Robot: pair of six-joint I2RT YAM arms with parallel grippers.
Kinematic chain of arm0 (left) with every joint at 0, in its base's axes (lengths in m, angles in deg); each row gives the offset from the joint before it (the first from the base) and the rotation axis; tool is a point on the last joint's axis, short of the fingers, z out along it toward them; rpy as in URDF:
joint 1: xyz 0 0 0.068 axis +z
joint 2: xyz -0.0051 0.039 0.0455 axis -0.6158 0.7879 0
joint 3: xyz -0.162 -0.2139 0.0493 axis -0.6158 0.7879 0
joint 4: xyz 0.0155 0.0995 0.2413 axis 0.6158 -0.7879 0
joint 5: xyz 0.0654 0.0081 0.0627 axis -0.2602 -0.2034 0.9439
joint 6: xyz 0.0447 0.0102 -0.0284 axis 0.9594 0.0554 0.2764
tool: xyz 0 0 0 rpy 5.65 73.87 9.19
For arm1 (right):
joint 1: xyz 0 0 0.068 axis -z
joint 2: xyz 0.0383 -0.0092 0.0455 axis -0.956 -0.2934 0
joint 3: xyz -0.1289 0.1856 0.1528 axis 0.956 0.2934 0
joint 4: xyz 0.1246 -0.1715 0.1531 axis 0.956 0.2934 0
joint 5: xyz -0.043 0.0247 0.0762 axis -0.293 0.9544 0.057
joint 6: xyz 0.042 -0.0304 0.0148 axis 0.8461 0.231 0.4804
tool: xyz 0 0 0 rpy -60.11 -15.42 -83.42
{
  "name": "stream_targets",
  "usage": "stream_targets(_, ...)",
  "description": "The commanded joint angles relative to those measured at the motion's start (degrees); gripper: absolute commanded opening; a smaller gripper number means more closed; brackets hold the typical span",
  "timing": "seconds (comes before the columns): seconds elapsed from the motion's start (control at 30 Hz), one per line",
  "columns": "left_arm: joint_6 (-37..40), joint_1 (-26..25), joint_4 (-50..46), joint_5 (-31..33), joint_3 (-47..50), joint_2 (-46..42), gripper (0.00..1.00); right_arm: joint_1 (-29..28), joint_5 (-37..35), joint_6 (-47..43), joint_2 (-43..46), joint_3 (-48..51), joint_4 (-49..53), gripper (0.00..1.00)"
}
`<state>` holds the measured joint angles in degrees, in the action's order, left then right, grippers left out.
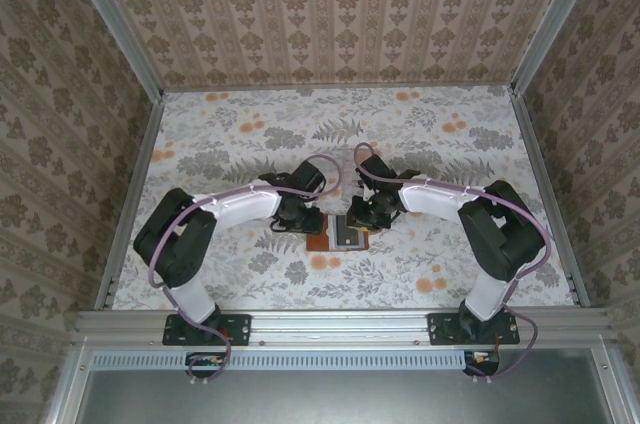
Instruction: Take the credit cards out of the card holder
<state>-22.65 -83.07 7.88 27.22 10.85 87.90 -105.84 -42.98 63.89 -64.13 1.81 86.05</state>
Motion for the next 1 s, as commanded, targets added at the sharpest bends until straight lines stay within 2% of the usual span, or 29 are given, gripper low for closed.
stream_targets(0.0, 2.4, -1.8, -8.9, 6.5, -3.5, 2.6, 0.46, -0.1, -2.7, -0.4, -1.3, 0.4, 2.6, 0.23)
stream_targets(0.27, 3.0, -4.5, -15.4, 13.4, -8.5, 8.5, 0.47, -0.1, -2.6, -0.2, -0.6, 0.6, 2.7, 0.24)
stream_targets(0.37, 2.9, -4.6, -14.7, 13.5, -8.6, 7.6, 0.48, -0.1, -2.5, -0.2, 0.2, 0.8, 2.7, 0.24)
stream_targets(0.47, 2.9, -3.9, -12.9, 11.9, -8.2, 4.8, 0.54, -0.1, -2.6, -0.1, 1.5, 0.9, 2.8, 0.25)
stream_targets(0.63, 2.1, -2.1, -8.2, 6.3, -6.1, -1.0, 0.57, -0.1, -2.9, 0.2, 4.1, 1.6, 3.0, 0.27)
stream_targets(0.83, 0.2, -0.5, -5.2, 0.7, -5.9, -5.6, 0.57, 0.0, -3.3, 0.1, 5.8, 2.2, 3.1, 0.29)
stream_targets(0.97, -1.2, -0.5, -2.3, -4.1, -6.8, -6.6, 0.51, 0.1, -3.3, 0.1, 6.0, 2.5, 2.9, 0.29)
